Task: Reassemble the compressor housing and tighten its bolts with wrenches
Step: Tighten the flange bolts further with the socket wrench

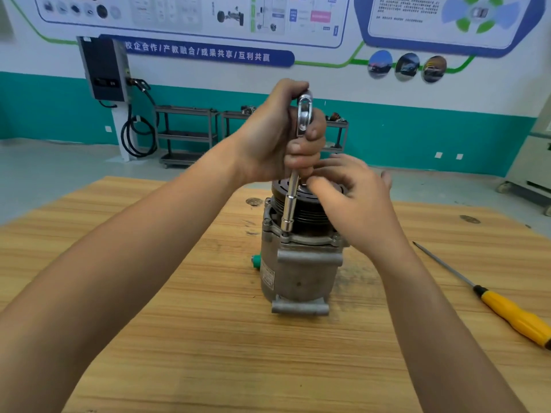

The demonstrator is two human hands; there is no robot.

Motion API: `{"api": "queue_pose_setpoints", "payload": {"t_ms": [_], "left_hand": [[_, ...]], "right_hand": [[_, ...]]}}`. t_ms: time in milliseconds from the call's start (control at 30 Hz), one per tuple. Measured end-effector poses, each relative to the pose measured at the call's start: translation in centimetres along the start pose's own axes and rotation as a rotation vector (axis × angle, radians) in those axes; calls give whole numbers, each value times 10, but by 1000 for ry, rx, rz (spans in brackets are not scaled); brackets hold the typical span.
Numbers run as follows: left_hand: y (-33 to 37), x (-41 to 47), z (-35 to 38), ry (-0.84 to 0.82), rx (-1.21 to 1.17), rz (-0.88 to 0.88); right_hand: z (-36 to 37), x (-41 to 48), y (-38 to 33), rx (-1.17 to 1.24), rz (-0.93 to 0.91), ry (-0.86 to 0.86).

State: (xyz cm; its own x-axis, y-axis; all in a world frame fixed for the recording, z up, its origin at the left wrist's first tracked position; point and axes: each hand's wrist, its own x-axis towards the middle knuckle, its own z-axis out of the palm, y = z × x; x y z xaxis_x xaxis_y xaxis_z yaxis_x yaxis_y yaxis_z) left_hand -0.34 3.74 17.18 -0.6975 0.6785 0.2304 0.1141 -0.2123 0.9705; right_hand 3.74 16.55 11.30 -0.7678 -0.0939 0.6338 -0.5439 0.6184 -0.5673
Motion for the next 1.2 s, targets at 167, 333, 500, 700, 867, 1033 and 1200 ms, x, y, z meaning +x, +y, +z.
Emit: {"api": "queue_pose_setpoints", "payload": {"t_ms": [167,333,500,700,867,1033,1200], "left_hand": [[18,-9,-4,323,306,4],[32,-19,12,447,906,72],[38,-25,23,449,1636,155],[35,-35,17,523,1481,277],[11,-43,12,673,919,352],[-5,-36,9,723,583,361],[-5,-34,4,702,432,343]], "right_hand": [[7,4,-6,-95,-29,-132],[17,5,-8,-56,-28,-57],[16,7,-10,-68,-45,-22],[7,12,-9,428,-21,-251],[12,17,-7,444,-49,-141],[16,21,-8,311,-78,16],[6,24,-7,528,-7,-266]]}}
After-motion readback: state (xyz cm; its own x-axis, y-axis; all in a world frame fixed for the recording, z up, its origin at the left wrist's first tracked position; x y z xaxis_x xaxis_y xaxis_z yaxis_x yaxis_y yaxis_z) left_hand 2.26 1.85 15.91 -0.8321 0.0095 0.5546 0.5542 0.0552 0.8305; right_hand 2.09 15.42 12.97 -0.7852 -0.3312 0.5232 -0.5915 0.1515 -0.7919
